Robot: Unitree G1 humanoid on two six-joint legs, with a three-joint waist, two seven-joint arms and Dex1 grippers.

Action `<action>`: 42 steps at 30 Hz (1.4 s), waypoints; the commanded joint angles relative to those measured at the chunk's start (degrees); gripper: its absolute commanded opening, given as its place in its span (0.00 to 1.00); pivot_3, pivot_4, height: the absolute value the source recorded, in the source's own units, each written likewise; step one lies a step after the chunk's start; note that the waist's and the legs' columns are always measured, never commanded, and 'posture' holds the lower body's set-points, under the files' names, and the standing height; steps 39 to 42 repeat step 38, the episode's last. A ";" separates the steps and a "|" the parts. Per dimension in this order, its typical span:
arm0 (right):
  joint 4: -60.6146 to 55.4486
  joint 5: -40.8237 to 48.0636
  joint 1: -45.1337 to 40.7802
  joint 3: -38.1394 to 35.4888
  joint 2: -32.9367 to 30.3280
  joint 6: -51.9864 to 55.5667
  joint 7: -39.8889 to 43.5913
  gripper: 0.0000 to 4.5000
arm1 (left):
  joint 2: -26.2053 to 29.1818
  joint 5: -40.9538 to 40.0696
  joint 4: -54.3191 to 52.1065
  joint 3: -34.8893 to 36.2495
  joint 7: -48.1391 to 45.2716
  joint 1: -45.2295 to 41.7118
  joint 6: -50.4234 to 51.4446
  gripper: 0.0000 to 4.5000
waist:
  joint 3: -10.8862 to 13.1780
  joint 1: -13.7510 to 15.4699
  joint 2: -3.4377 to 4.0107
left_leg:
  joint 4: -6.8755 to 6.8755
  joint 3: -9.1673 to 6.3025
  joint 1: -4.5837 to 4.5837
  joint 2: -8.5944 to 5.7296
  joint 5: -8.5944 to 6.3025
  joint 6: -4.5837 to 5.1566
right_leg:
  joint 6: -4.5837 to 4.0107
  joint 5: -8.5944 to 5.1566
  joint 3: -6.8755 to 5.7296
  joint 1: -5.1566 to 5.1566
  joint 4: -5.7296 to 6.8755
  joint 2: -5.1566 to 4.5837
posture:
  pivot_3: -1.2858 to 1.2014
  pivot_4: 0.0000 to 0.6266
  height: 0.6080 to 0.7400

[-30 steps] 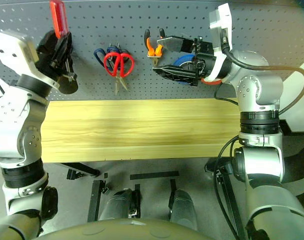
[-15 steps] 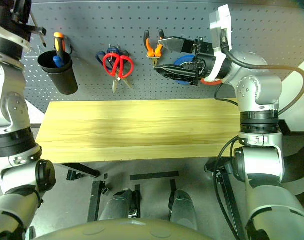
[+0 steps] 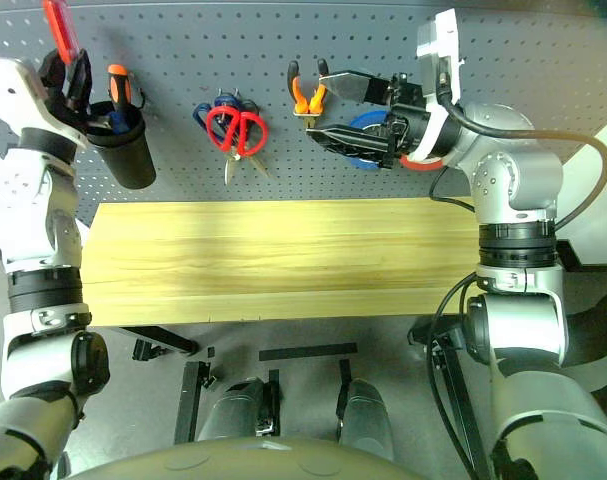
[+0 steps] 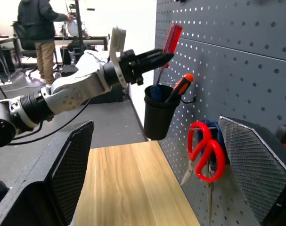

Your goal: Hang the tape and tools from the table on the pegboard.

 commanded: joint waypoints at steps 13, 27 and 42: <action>-6.32 2.67 3.92 -1.83 -3.95 4.40 -0.79 1.00 | 7.33 -26.12 -20.20 3.24 -27.93 13.56 8.41 0.86 | 0.00 -0.16 0.01 | 0.01 0.02 0.09 0.04 0.00 0.00 | 0.00 0.00 0.03 0.00 0.11 -0.01 | 0.54 0.19 0.94; -7.55 1.77 12.91 2.67 -4.45 7.49 0.81 1.00 | 18.31 -34.73 -25.36 2.31 -51.71 29.34 21.73 0.86 | -0.28 -0.01 0.21 | 0.00 0.18 0.40 0.04 0.00 -0.01 | -0.01 -0.01 0.22 0.17 0.23 0.00 | 0.56 0.16 0.94; -2.80 -4.02 16.79 6.96 -4.82 0.89 4.71 1.00 | 14.09 -27.79 -26.34 -2.26 -55.62 38.29 16.39 0.86 | -0.36 0.07 0.23 | -0.02 0.16 0.57 0.05 0.01 -0.03 | -0.01 -0.02 0.23 0.36 0.20 0.01 | 0.57 0.18 0.94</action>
